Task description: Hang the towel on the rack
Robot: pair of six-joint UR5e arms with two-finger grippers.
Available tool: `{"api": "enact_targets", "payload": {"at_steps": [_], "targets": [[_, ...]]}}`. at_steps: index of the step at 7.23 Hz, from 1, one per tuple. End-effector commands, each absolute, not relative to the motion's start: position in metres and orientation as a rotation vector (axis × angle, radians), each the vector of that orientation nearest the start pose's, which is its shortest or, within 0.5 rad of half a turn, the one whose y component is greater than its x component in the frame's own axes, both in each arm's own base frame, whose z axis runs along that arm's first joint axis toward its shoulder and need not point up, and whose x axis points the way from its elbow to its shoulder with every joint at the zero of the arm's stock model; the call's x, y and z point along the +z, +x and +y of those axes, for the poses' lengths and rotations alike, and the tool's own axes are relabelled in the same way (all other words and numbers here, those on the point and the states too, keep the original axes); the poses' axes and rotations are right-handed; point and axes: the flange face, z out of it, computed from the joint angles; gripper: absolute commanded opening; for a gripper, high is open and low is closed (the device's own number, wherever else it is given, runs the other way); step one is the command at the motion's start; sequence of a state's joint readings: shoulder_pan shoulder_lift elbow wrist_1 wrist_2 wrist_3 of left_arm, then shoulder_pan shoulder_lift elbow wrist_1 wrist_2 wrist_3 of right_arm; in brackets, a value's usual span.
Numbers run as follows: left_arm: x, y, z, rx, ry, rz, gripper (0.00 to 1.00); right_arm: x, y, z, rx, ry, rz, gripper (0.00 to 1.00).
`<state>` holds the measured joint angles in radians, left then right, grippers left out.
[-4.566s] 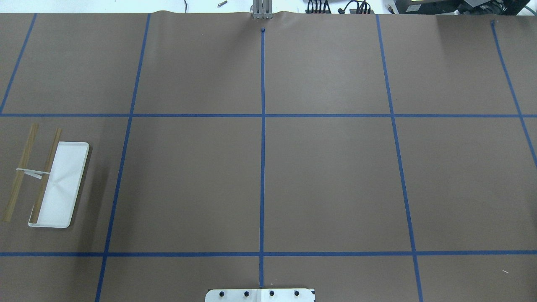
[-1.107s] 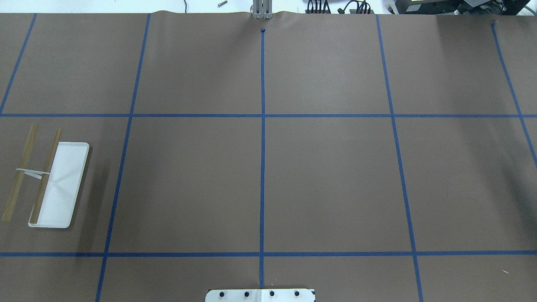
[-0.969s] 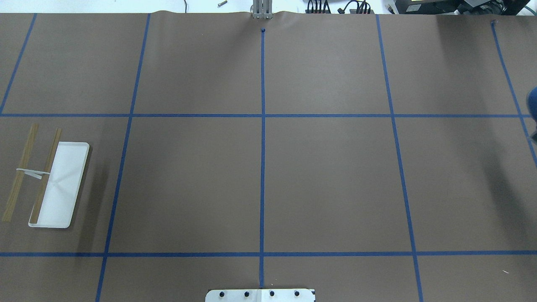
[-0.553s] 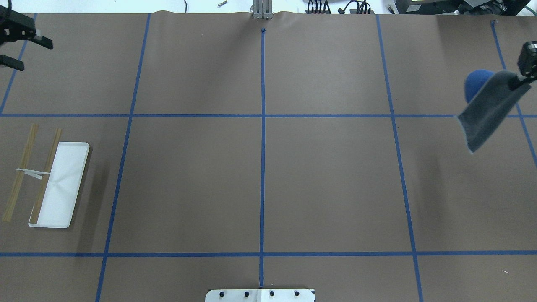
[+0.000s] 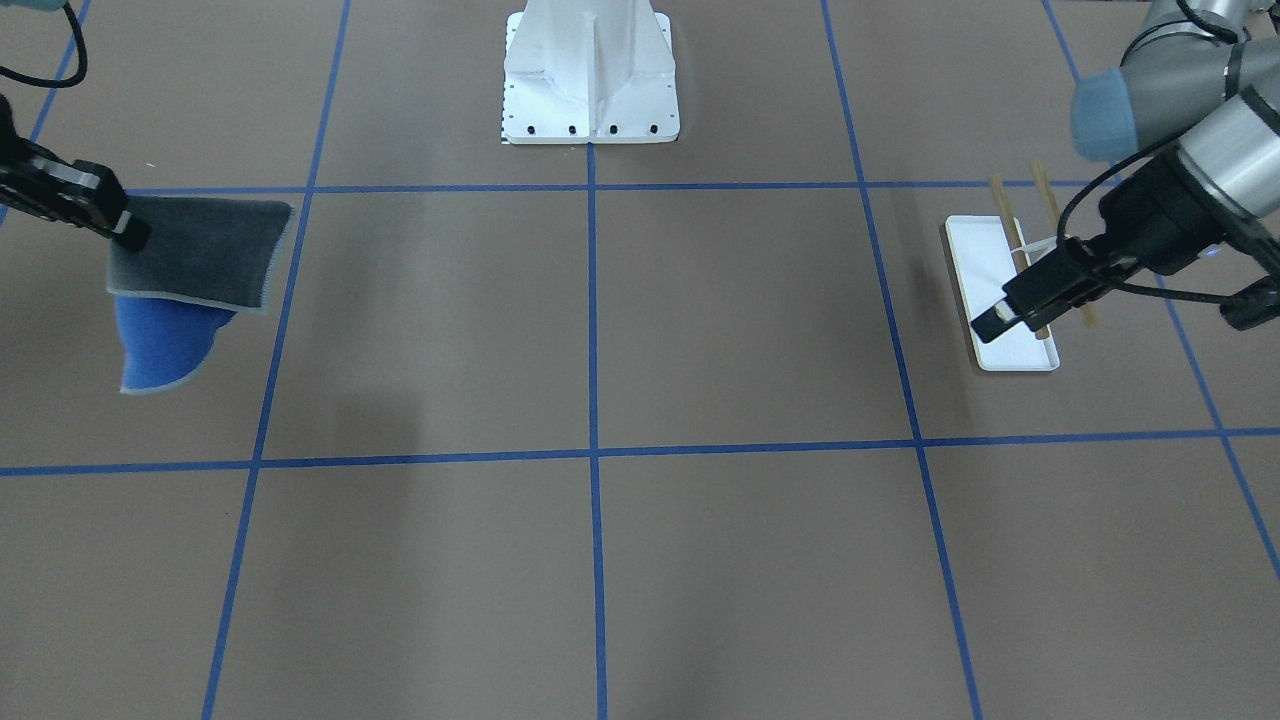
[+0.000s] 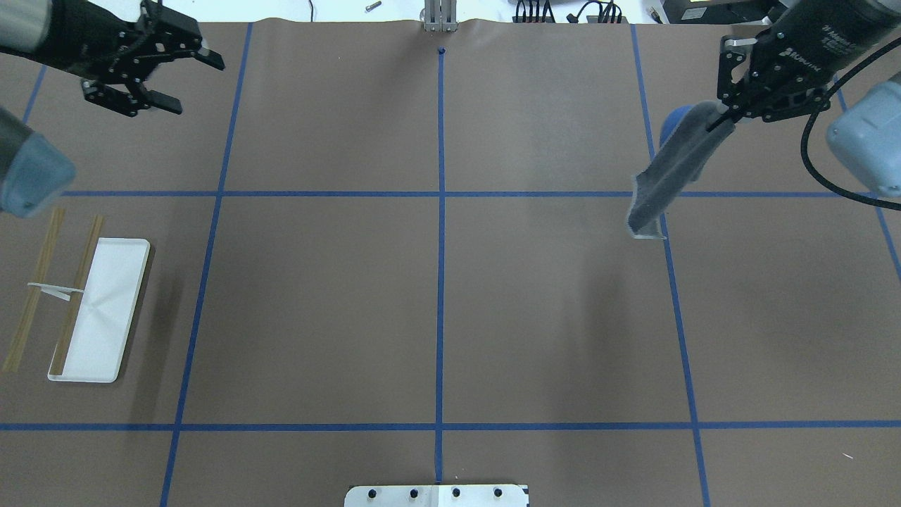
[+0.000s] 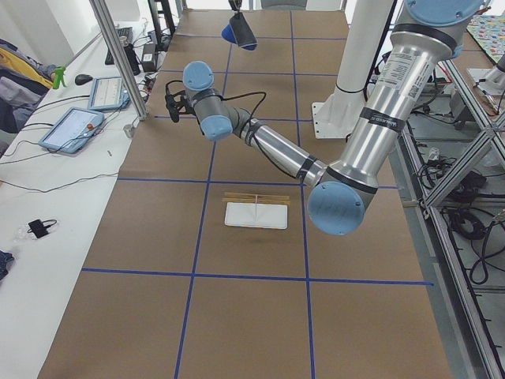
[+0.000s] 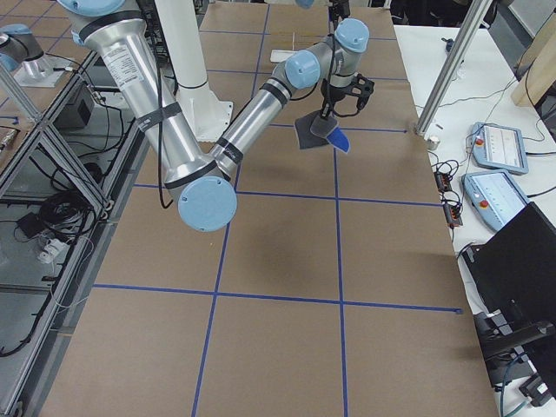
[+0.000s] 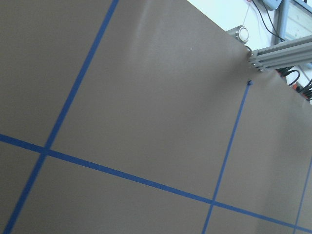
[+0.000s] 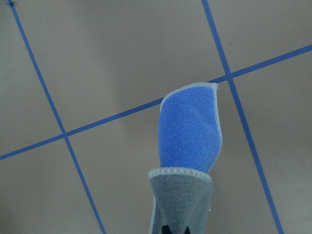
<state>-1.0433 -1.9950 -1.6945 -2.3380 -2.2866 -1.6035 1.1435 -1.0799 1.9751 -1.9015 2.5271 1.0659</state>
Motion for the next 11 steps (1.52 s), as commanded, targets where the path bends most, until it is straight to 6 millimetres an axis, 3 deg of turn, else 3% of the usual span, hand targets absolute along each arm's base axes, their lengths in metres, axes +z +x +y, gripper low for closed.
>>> {"api": "enact_targets", "payload": {"at_steps": [1, 3, 5, 7, 8, 9, 10, 11], "targets": [[0.232, 0.319, -0.522, -0.551, 0.079, 1.564, 0.98, 0.212, -0.226, -0.534, 0.381, -0.289, -1.099, 0.0], [0.208, 0.346, -0.513, -0.831, -0.201, 1.706, 0.98, 0.17, -0.243, -0.557, 0.476, -0.335, -1.12, 0.0], [0.211, 0.37, -0.505, -1.043, -0.479, 1.756, 0.98, 0.141, -0.243, -0.557, 0.515, -0.345, -1.142, 0.0], [0.2, 0.381, -0.487, -1.084, -0.662, 1.782, 0.98, 0.113, -0.251, -0.567, 0.522, -0.334, -1.155, 0.0], [0.197, 0.385, -0.477, -1.076, -0.745, 1.81, 0.98, 0.108, -0.258, -0.569, 0.499, -0.315, -1.183, 0.0], [0.191, 0.401, -0.457, -1.047, -0.837, 1.817, 0.98, 0.108, -0.272, -0.571, 0.523, -0.318, -1.216, 0.0], [0.172, 0.413, -0.447, -1.033, -0.859, 1.849, 0.98, 0.104, -0.285, -0.566, 0.552, -0.289, -1.245, 0.0], [0.171, 0.424, -0.439, -1.047, -0.884, 1.846, 0.98, 0.102, -0.292, -0.563, 0.55, -0.282, -1.249, 0.0]]}}
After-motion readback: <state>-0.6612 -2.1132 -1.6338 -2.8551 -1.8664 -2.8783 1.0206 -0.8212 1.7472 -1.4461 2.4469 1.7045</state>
